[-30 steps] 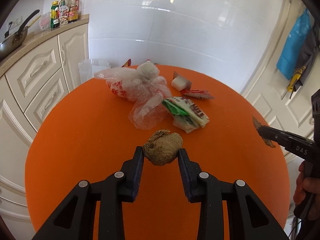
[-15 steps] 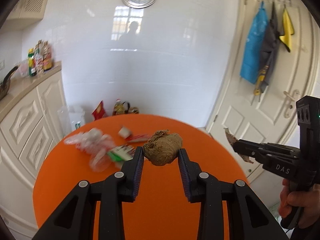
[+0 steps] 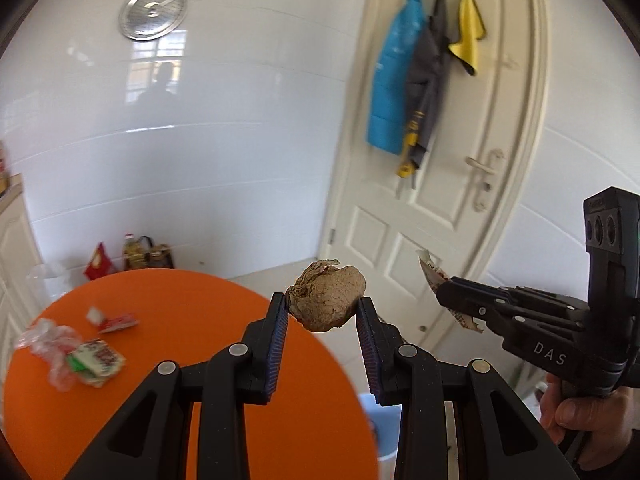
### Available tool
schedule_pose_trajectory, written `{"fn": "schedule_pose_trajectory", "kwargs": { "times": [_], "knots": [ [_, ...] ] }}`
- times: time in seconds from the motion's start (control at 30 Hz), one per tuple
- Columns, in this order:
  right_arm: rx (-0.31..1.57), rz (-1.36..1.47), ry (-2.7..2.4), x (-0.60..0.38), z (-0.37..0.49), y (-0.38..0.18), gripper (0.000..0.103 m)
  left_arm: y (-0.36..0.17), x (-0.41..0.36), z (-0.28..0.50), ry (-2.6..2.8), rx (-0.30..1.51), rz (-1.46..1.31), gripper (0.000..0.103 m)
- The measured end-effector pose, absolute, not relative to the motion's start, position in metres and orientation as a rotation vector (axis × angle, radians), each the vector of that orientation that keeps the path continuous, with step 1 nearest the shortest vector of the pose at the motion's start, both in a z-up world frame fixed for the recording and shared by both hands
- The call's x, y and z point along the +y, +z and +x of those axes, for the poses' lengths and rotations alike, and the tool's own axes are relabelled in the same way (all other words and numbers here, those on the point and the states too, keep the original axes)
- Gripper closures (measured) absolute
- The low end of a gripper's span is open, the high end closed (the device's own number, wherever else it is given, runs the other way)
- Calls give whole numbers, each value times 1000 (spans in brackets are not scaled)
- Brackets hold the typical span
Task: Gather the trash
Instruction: 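Carry the lump and wrapper over the blue bucket and open both tools, then move both open tools back over the table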
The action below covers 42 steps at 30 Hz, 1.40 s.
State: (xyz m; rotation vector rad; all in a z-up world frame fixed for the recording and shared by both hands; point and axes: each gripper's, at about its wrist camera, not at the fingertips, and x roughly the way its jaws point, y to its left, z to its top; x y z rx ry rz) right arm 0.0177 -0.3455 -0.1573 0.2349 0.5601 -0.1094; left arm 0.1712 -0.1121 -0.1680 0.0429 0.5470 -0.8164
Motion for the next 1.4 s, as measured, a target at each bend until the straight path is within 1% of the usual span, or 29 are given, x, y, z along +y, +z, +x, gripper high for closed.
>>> {"fn": "schedule_pose_trajectory", "kwargs": {
  "times": [0.17,0.33,0.47,0.53,0.73,0.77,0.97,1.07,1.1,1.13,1.17,1.2,1.23,1.27,1.3,1.37,1.4],
  "knots": [
    [579,284,-231,-401,-18,-172,94,-181,-178,158,-924,609,104,72],
    [646,355,-328,-453,-36,-212,94,-207,-237,151,-996,693,184,72],
    [749,429,-381,-490,-37,-264,94,-245,-281,148,-1033,801,253,72],
    [796,480,-394,-506,-36,-293,94,-267,-297,161,-1050,892,255,72],
    [905,661,-396,-552,-33,-382,94,-314,-349,167,-1062,1043,319,72],
    [923,683,-399,-559,-32,-394,94,-315,-359,187,-1066,1069,322,72],
    [989,823,-400,-586,-30,-458,90,-356,-411,216,-1025,1228,385,72],
    [1025,869,-402,-595,-26,-482,86,-362,-447,235,-1008,1276,401,64],
    [1027,880,-404,-596,-27,-485,85,-362,-450,235,-999,1282,399,57],
    [1029,889,-409,-597,-28,-489,78,-363,-459,240,-990,1281,405,45],
    [1026,897,-414,-597,-30,-491,60,-362,-463,242,-982,1276,409,40],
    [1019,903,-418,-599,-30,-492,50,-359,-464,241,-975,1268,410,34],
    [1007,910,-422,-600,-31,-492,31,-355,-466,250,-970,1263,413,31],
    [996,914,-428,-599,-35,-491,21,-353,-464,252,-961,1254,417,30],
    [987,916,-435,-598,-37,-491,18,-349,-462,250,-954,1244,425,28],
    [981,922,-456,-597,-40,-491,6,-339,-450,239,-942,1210,447,22],
    [970,927,-472,-598,-43,-488,4,-340,-441,235,-937,1188,457,18]
  ]
}}
